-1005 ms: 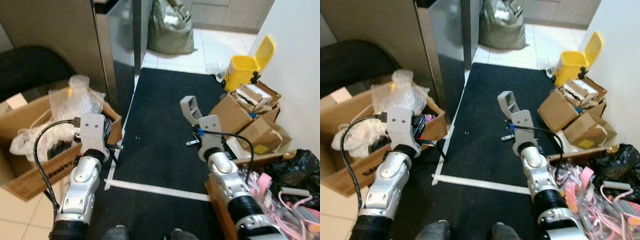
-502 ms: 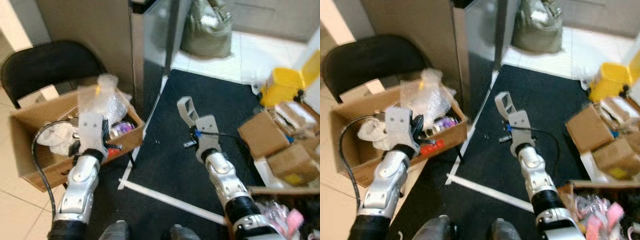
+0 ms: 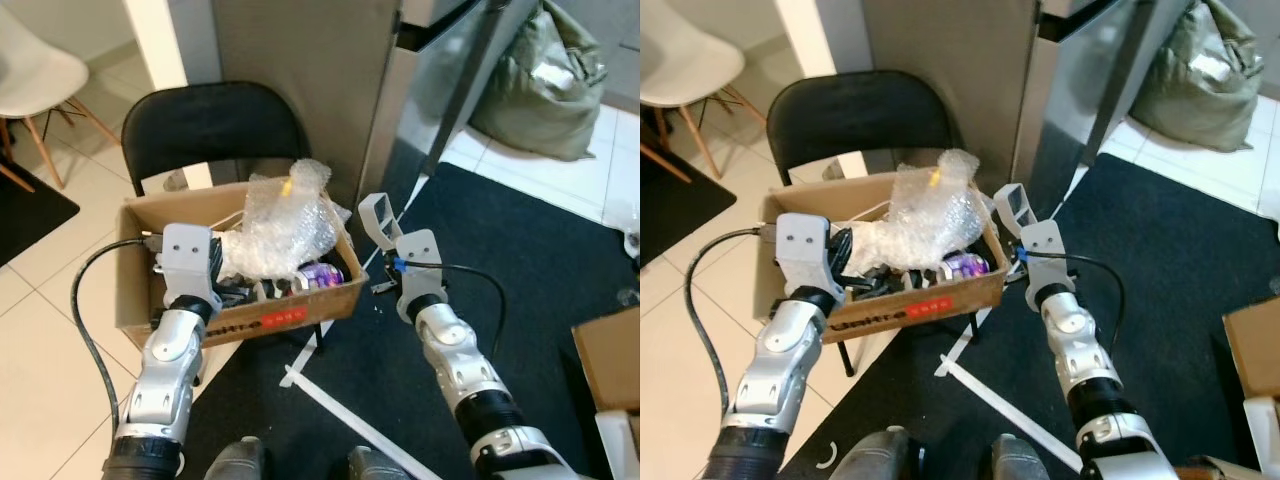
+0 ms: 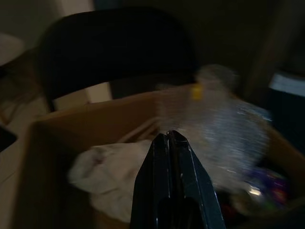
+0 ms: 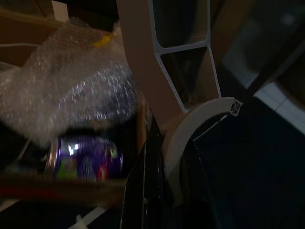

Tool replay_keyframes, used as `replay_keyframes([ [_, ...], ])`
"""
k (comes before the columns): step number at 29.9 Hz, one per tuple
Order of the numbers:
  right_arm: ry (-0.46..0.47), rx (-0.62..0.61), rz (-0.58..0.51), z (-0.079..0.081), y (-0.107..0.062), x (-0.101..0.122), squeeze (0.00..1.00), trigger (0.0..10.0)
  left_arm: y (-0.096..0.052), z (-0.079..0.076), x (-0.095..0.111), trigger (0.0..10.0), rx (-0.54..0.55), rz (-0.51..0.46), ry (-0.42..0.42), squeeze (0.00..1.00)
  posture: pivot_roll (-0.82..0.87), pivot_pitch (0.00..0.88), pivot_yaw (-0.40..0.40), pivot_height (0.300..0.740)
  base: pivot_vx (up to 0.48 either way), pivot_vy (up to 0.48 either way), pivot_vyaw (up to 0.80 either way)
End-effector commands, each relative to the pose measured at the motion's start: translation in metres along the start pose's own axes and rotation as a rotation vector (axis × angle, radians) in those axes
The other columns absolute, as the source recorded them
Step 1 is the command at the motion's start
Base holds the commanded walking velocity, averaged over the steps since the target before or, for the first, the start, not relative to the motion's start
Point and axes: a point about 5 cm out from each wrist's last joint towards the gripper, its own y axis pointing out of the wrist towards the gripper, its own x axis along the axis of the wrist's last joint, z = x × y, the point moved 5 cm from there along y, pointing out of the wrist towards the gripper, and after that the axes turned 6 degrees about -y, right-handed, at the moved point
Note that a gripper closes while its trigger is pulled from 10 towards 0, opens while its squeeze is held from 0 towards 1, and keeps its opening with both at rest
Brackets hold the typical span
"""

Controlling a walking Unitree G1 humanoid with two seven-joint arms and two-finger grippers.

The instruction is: Picking trash to rubbish bin

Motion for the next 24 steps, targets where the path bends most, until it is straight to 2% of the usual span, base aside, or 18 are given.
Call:
replay_keyframes([
  [1,0.012,0.009,0.005,0.0056,-0.0006,-0.0015,0.0,10.0,-0.0027,0.0049,-0.0047,10.0,0.015,0.02,0.015,0.0,0.07,0.068,-0.053,0.74,0.27,0.0,0.68],
  [17,0.002,0.01,-0.001,0.0063,0.001,0.0001,0.0,10.0,-0.0027,0.0051,-0.0046,10.0,0.014,0.017,0.016,0.0,0.07,0.047,-0.059,0.74,0.27,0.0,0.68],
  [24,0.027,-0.009,0.006,0.0018,0.0022,-0.0007,0.0,10.0,-0.0022,0.0058,-0.0051,10.0,0.014,0.018,0.017,0.0,0.07,0.042,-0.06,0.74,0.27,0.0,0.0],
])
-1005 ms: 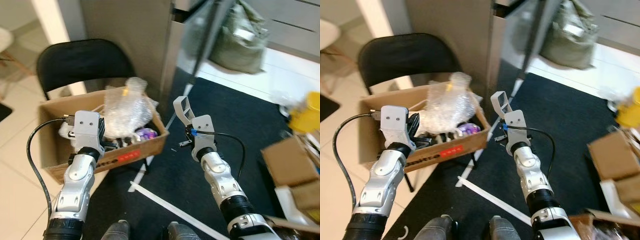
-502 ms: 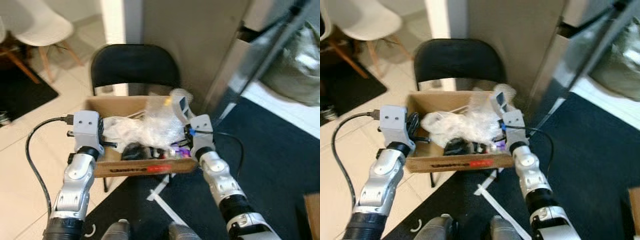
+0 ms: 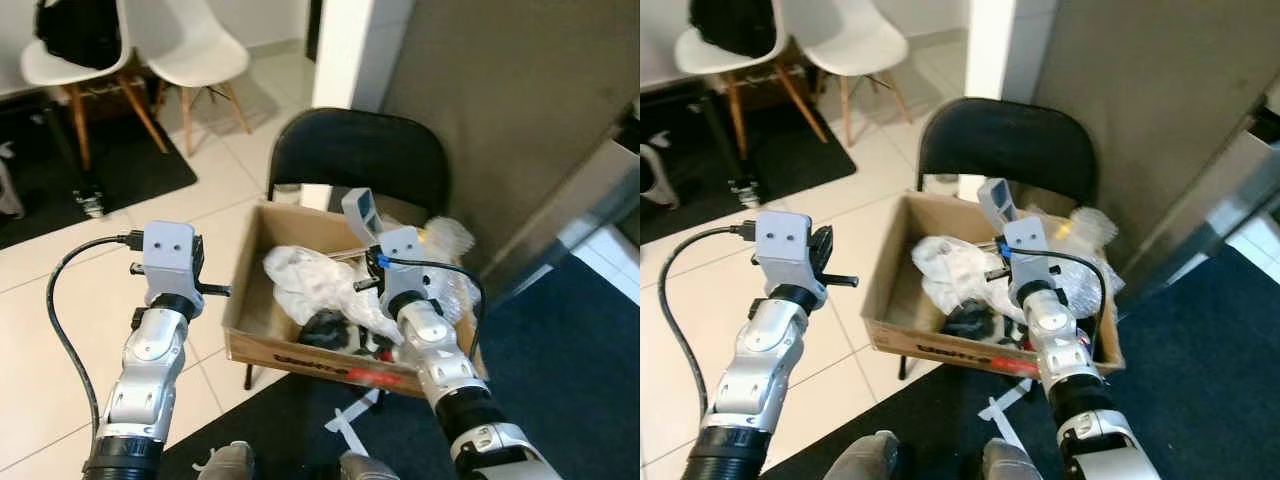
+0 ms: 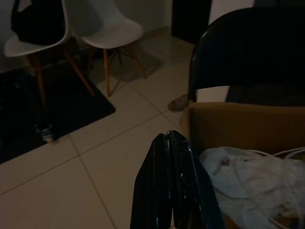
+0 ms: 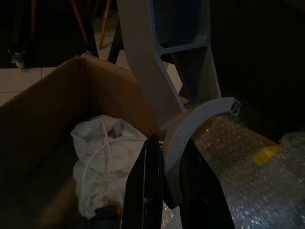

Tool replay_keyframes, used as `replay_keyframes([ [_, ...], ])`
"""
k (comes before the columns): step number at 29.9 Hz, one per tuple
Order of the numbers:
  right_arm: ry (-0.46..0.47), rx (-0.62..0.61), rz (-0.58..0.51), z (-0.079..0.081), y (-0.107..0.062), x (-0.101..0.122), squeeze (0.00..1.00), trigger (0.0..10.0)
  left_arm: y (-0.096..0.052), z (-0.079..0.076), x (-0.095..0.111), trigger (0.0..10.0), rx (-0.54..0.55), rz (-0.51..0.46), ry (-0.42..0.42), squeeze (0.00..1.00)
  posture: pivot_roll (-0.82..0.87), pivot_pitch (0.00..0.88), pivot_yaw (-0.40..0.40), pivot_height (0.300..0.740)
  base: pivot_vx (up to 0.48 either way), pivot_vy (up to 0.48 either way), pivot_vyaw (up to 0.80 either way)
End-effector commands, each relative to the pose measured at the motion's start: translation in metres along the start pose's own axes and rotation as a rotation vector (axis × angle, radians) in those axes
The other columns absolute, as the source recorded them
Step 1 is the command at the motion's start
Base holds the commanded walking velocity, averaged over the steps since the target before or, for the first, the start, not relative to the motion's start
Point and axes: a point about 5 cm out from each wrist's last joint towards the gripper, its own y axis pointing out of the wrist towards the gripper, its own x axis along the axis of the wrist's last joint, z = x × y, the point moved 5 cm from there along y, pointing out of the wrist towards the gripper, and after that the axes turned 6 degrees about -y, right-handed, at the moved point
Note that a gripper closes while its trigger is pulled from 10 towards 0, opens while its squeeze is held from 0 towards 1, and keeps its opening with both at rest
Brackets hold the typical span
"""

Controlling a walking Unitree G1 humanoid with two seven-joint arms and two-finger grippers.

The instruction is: Picking trash to rubbish bin

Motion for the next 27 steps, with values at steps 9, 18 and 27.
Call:
replay_keyframes([
  [9,0.004,-0.027,0.039,-0.009,-0.002,-0.011,0.0,10.0,0.001,-0.006,-0.009,10.0,-0.026,0.036,0.042,0.0,0.07,0.033,-0.065,0.74,0.087,0.0,0.0],
  [18,-0.105,0.036,0.171,-0.003,-0.001,-0.034,0.0,10.0,0.001,-0.003,-0.029,10.0,-0.124,0.135,0.205,0.0,0.07,0.04,-0.069,0.74,0.0,0.0,0.0],
  [27,-0.286,0.197,0.314,0.011,-0.005,-0.06,0.0,10.0,-0.001,0.003,-0.052,10.0,-0.186,0.261,0.283,0.0,0.07,0.054,-0.082,0.74,0.0,0.0,0.0],
])
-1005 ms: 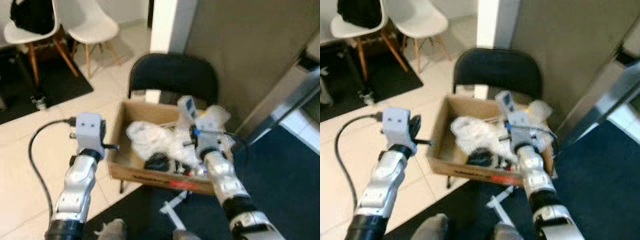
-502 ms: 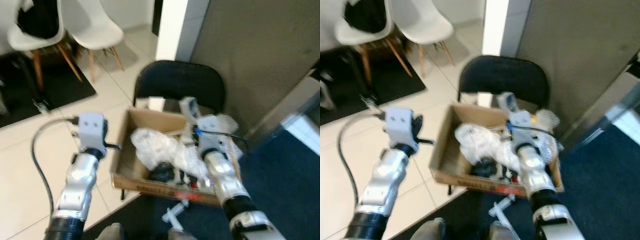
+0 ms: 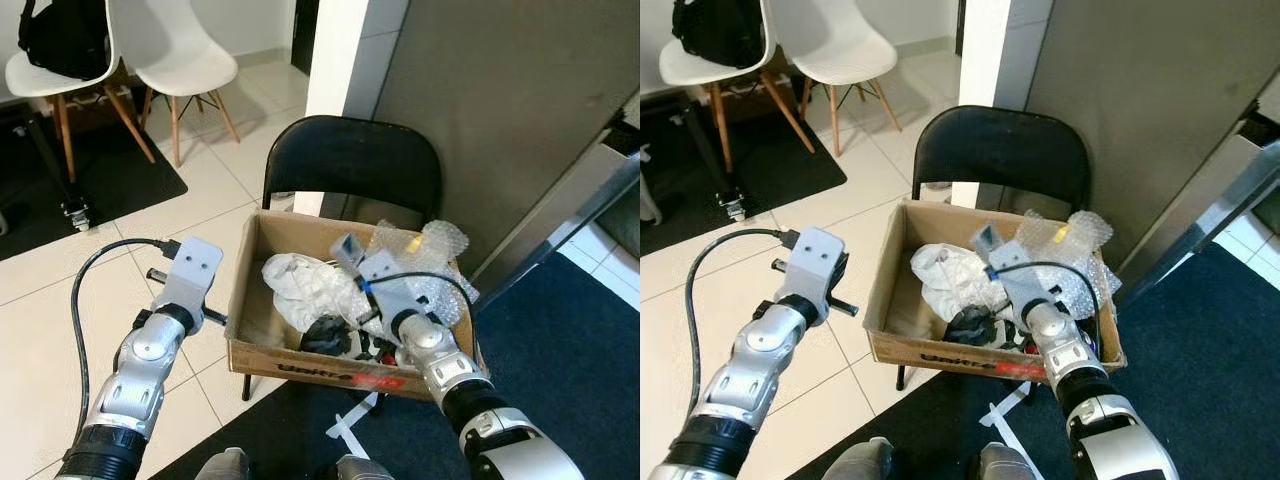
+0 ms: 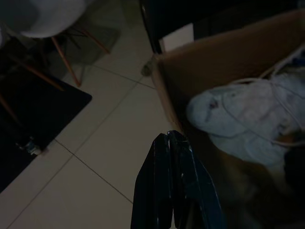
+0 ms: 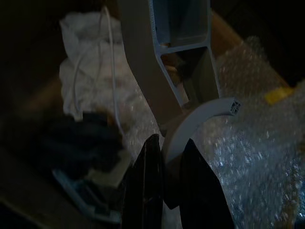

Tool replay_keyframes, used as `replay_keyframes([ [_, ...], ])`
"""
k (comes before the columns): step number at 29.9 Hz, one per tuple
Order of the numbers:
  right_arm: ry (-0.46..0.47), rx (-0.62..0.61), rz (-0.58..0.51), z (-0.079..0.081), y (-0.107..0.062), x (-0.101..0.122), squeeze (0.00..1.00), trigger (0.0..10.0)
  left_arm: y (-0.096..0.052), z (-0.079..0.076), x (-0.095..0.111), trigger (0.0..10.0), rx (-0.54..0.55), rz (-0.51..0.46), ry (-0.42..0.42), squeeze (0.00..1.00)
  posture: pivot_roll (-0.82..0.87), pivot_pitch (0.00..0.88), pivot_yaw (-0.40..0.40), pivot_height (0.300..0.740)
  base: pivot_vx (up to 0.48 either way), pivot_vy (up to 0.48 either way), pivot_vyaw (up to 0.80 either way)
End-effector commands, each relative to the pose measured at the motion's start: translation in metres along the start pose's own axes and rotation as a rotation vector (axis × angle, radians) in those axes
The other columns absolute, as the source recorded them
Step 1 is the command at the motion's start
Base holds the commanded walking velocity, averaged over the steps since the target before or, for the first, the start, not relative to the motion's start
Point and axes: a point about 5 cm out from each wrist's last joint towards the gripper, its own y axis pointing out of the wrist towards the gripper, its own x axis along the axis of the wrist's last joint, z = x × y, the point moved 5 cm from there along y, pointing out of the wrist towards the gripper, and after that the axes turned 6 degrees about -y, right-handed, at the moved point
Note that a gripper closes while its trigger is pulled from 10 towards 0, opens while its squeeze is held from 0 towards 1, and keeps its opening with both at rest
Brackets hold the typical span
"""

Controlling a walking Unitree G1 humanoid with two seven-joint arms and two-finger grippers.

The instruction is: Picking trash to rubbish bin

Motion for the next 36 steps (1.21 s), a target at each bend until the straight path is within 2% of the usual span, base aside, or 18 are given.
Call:
replay_keyframes([
  [1,-0.052,0.005,0.009,-0.003,0.002,0.001,0.0,10.0,0.0,-0.002,-0.009,10.0,-0.012,0.04,0.01,0.0,0.07,0.057,-0.086,0.74,0.0,0.0,0.0],
  [8,-0.088,0.055,0.015,0.005,0.004,0.003,0.0,10.0,0.001,-0.001,-0.014,10.0,-0.014,0.057,-0.035,0.0,0.07,0.073,-0.093,0.74,0.0,0.0,0.0],
  [15,-0.103,0.071,0.022,0.005,0.005,0.001,0.0,10.0,0.001,-0.002,-0.013,10.0,-0.023,0.05,-0.028,0.0,0.07,0.086,-0.101,0.74,0.0,0.0,0.0],
  [18,-0.083,0.093,0.026,0.008,0.005,0.0,0.0,10.0,0.001,-0.004,-0.012,10.0,-0.032,0.048,-0.034,0.0,0.07,0.088,-0.101,0.74,0.0,0.0,0.0],
  [19,-0.072,0.098,0.023,0.009,0.005,0.0,0.96,10.0,0.001,-0.004,-0.012,10.0,-0.035,0.047,-0.035,0.0,0.07,0.088,-0.1,0.74,0.0,0.0,0.0],
  [21,-0.065,0.097,0.019,0.009,0.005,0.001,1.0,10.0,0.001,-0.005,-0.012,10.0,-0.038,0.047,-0.036,0.0,0.07,0.089,-0.096,0.74,0.0,0.0,0.0],
  [22,-0.063,0.085,0.016,0.007,0.005,0.002,0.94,10.0,0.001,-0.005,-0.011,10.0,-0.04,0.047,-0.036,0.0,0.07,0.089,-0.095,0.74,0.0,0.0,0.0],
  [24,-0.063,0.071,0.013,0.005,0.006,0.003,0.94,10.0,0.001,-0.005,-0.011,10.0,-0.041,0.047,-0.035,0.0,0.07,0.089,-0.095,0.74,0.0,0.0,0.0],
  [25,-0.054,0.057,0.003,0.003,0.006,0.005,0.0,10.0,0.001,-0.005,-0.011,10.0,-0.042,0.047,-0.034,0.0,0.07,0.088,-0.094,0.74,0.0,0.0,0.0],
  [27,-0.006,0.029,-0.026,-0.003,0.006,0.011,0.0,10.0,0.001,-0.005,-0.011,10.0,-0.041,0.046,-0.031,0.0,0.07,0.086,-0.092,0.74,0.0,0.0,0.0],
  [30,0.0,-0.013,-0.062,-0.01,0.006,0.016,0.0,10.0,0.001,-0.004,-0.007,10.0,-0.031,0.019,-0.027,0.0,0.08,0.084,-0.091,0.74,0.0,0.0,0.0],
  [32,0.024,-0.102,-0.119,-0.024,0.003,0.025,0.0,10.0,0.001,0.002,0.0,10.0,0.017,-0.016,-0.063,0.0,0.07,0.084,-0.091,0.74,0.0,0.0,0.0],
  [34,0.166,-0.192,-0.184,-0.042,-0.001,0.033,0.0,10.0,0.0,0.008,0.01,10.0,0.075,-0.077,-0.131,0.0,0.07,0.081,-0.089,0.74,0.0,0.0,0.0],
  [36,0.245,-0.233,-0.242,-0.05,-0.006,0.038,0.0,10.0,-0.003,0.009,0.019,10.0,0.104,-0.13,-0.198,0.0,0.07,0.079,-0.085,0.74,0.0,0.0,0.0],
])
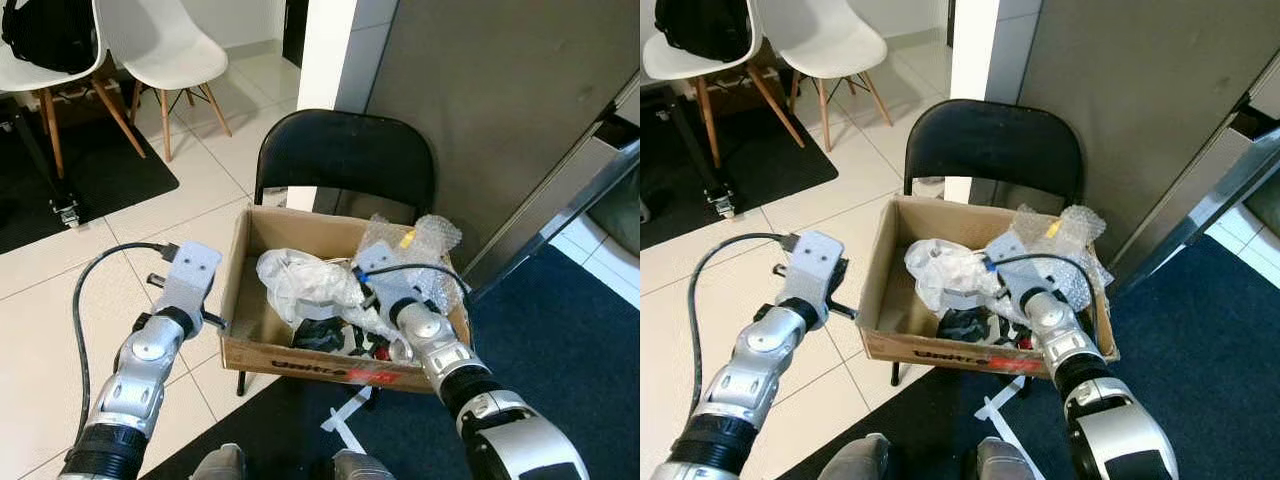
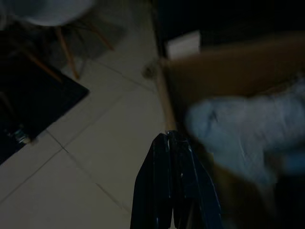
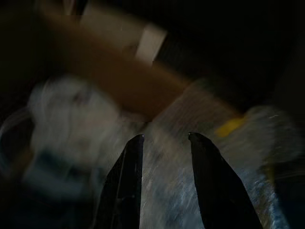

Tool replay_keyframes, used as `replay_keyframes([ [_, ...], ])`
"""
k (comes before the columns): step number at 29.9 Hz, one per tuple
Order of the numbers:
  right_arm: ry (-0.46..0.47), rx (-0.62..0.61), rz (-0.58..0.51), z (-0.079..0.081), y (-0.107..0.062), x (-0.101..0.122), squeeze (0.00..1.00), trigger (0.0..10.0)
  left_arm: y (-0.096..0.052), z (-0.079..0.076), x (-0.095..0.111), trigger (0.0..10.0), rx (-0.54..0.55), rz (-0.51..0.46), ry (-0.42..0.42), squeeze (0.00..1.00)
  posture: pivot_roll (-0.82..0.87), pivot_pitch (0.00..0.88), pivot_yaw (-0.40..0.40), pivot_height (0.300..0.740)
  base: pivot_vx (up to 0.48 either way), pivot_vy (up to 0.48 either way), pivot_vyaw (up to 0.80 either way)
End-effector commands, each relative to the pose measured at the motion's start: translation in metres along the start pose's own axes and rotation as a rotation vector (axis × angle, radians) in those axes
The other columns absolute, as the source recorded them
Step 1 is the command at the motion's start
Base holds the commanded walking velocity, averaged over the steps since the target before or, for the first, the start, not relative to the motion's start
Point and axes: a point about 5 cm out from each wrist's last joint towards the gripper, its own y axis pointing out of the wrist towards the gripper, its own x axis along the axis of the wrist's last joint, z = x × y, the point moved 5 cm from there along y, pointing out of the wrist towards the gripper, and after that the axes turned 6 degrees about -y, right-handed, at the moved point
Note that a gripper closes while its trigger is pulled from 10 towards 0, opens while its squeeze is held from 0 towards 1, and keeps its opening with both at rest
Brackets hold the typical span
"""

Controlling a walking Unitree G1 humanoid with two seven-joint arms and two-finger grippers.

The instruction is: Picking trash to rubbish bin

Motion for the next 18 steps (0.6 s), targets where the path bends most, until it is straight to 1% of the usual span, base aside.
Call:
replay_keyframes([
  [1,0.071,-0.042,-0.029,-0.007,-0.004,0.0,0.0,10.0,-0.003,-0.001,0.008,10.0,0.019,-0.048,-0.061,0.0,0.07,0.079,-0.085,0.74,0.0,0.0,0.0],
  [3,0.097,-0.047,-0.072,-0.008,-0.007,0.005,0.0,10.0,-0.006,-0.003,0.012,10.0,0.032,-0.08,-0.107,0.0,0.07,0.079,-0.083,0.74,0.0,0.0,0.0],
  [4,0.097,-0.047,-0.072,-0.008,-0.007,0.005,0.0,10.0,-0.006,-0.003,0.012,10.0,0.032,-0.08,-0.107,0.0,0.07,0.079,-0.083,0.74,0.0,0.0,0.0],
  [5,0.105,-0.036,-0.089,-0.005,-0.009,0.007,0.0,10.0,-0.009,-0.004,0.015,10.0,0.04,-0.101,-0.125,0.0,0.07,0.078,-0.076,0.74,0.0,0.0,0.0],
  [6,0.112,-0.019,-0.106,0.002,-0.013,0.006,0.0,10.0,-0.012,-0.007,0.018,10.0,0.046,-0.127,-0.176,0.0,0.07,0.078,-0.076,0.74,0.0,0.0,0.0],
  [8,0.115,-0.017,-0.106,0.004,-0.014,0.005,0.0,10.0,-0.013,-0.009,0.019,10.0,0.036,-0.132,-0.192,0.0,0.07,0.078,-0.076,0.74,0.0,0.0,0.0],
  [9,0.126,-0.021,-0.105,0.006,-0.015,0.003,0.0,10.0,-0.013,-0.013,0.019,10.0,0.012,-0.131,-0.186,0.0,0.07,0.076,-0.076,0.74,0.0,0.0,0.0],
  [11,0.136,-0.024,-0.1,0.007,-0.016,0.001,0.0,10.0,-0.013,-0.014,0.019,10.0,0.003,-0.127,-0.18,0.0,0.07,0.072,-0.075,0.74,0.0,0.0,0.0],
  [15,0.165,-0.036,-0.095,0.008,-0.016,0.001,0.0,10.0,-0.012,-0.016,0.018,10.0,-0.005,-0.12,-0.151,0.0,0.07,0.066,-0.074,0.74,0.0,0.0,0.0],
  [18,0.169,-0.038,-0.098,0.007,-0.016,0.001,0.0,10.0,-0.012,-0.016,0.018,10.0,-0.004,-0.121,-0.148,0.0,0.07,0.062,-0.074,0.74,0.0,0.0,0.0],
])
